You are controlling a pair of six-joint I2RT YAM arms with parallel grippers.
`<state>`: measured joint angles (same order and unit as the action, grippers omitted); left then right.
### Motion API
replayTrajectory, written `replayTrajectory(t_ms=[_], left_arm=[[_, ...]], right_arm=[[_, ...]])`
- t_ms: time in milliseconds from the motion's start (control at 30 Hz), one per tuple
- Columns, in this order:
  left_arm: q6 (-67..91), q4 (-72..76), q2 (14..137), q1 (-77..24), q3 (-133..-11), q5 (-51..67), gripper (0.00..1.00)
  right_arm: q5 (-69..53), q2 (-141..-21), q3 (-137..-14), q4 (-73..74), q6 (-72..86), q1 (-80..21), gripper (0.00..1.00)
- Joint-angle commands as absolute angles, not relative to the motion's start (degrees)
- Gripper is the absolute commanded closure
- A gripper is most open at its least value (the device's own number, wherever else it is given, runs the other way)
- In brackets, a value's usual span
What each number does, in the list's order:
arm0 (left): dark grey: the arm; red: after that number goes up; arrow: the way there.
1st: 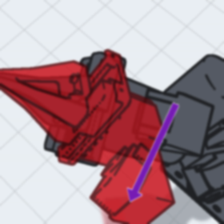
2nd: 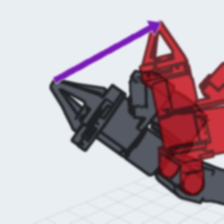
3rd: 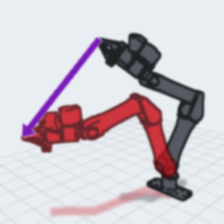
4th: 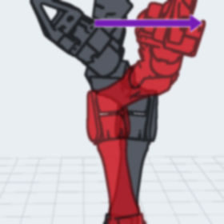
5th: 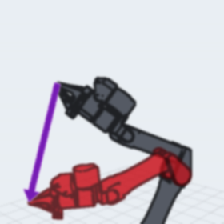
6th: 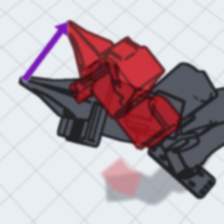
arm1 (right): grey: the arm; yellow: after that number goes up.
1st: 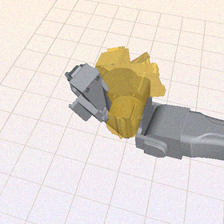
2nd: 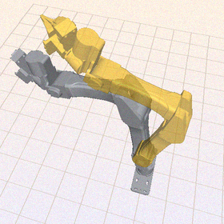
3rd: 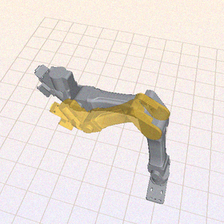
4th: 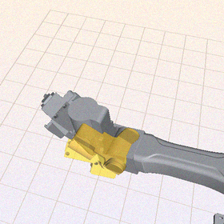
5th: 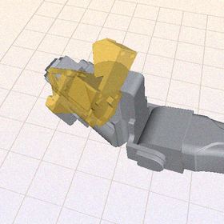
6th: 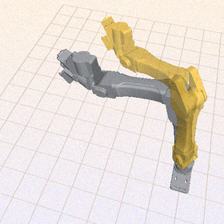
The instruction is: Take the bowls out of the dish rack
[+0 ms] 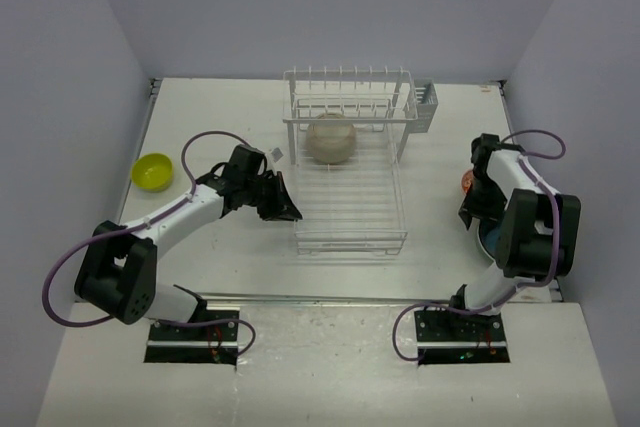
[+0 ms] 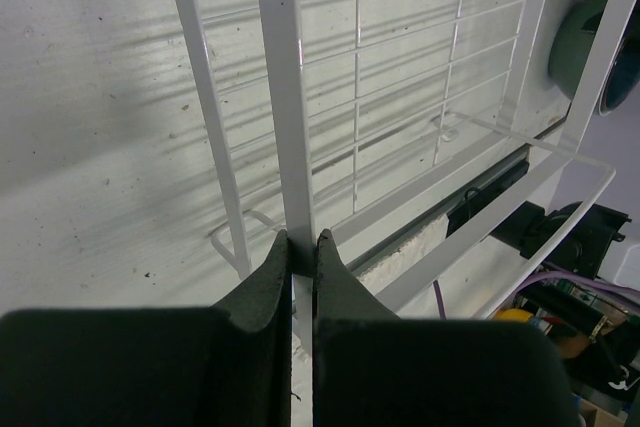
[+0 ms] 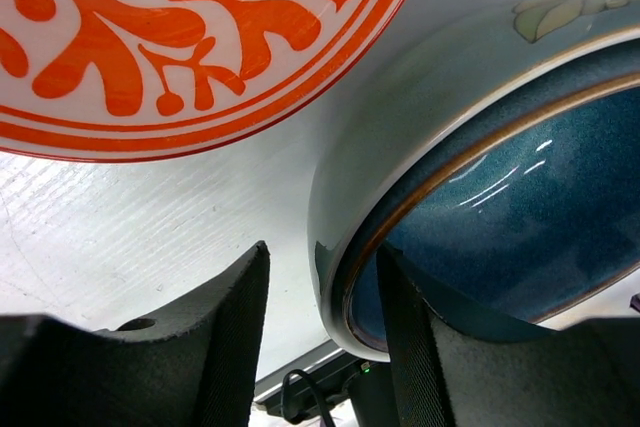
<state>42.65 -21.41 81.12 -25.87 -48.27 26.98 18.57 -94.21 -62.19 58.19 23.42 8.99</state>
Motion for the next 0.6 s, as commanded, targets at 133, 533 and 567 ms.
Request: replayTrajectory(t_ms=[133, 533, 567], left_arm=[[38.0, -23.4, 84.8, -25.0, -45.4, 18.2, 1.00], [36.4, -25.8, 85.1, -25.0, -45.8, 17.3, 1.00], [36.4, -26.0, 84.9, -25.0, -45.9, 17.2, 1.00]], right_arm=[[19.5, -88.7, -63.3, 58.9, 24.2, 8.9, 0.38], [8.9, -76.1, -74.3, 61.9, 25.7, 7.5, 0.19], [7.2, -75.3, -75.3, 61.7, 25.4, 6.9, 0.19]])
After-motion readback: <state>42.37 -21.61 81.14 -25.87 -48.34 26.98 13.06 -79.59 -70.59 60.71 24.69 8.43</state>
